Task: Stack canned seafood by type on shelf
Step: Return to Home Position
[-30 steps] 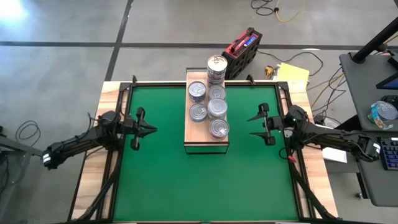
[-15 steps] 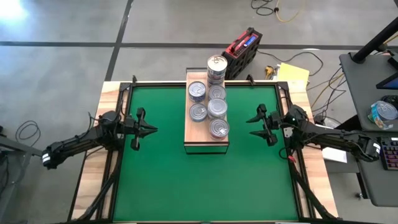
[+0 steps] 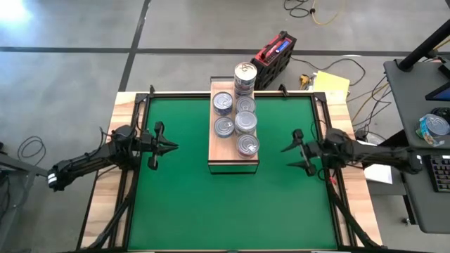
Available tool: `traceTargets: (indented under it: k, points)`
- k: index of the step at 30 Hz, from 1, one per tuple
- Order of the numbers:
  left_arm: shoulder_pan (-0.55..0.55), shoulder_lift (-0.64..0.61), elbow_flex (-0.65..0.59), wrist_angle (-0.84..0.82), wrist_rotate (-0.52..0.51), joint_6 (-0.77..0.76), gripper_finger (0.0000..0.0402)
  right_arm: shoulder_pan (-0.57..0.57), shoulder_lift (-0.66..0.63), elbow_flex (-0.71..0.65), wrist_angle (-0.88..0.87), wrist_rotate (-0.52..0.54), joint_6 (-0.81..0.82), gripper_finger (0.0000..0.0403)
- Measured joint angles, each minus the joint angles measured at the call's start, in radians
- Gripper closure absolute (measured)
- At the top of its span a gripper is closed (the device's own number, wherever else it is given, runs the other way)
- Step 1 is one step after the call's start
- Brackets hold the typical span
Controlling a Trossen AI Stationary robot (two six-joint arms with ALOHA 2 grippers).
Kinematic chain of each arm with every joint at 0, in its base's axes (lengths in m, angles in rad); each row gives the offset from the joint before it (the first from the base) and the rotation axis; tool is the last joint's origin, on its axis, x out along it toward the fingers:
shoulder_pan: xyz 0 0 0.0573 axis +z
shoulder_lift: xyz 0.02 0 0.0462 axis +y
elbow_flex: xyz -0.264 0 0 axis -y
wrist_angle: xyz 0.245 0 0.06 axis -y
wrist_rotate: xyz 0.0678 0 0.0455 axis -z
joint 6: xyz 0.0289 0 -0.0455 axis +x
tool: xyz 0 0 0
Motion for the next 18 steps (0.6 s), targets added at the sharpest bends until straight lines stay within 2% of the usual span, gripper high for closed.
traceTargets:
  k: [3,6,9,15,18]
  points:
    - [0.000,0.000,0.000,0.000,0.000,0.000,0.0385,0.024,-0.076,0.000,-0.047,0.002,-0.121,0.0139]
    - [0.000,0.002,0.000,0.000,0.000,0.000,0.0385,0.038,-0.152,0.002,-0.140,0.035,-0.101,0.0135]
    - [0.000,0.002,0.000,0.000,0.000,0.000,0.0385,0.038,-0.195,0.002,-0.147,0.131,-0.107,0.0137]
    - [0.000,0.002,0.000,0.003,0.000,0.000,0.0385,0.074,-0.194,0.002,-0.173,0.334,-0.128,0.0150]
    - [0.000,0.003,0.000,0.006,0.000,0.000,0.0385,0.116,-0.195,0.000,-0.194,0.481,-0.114,0.0156]
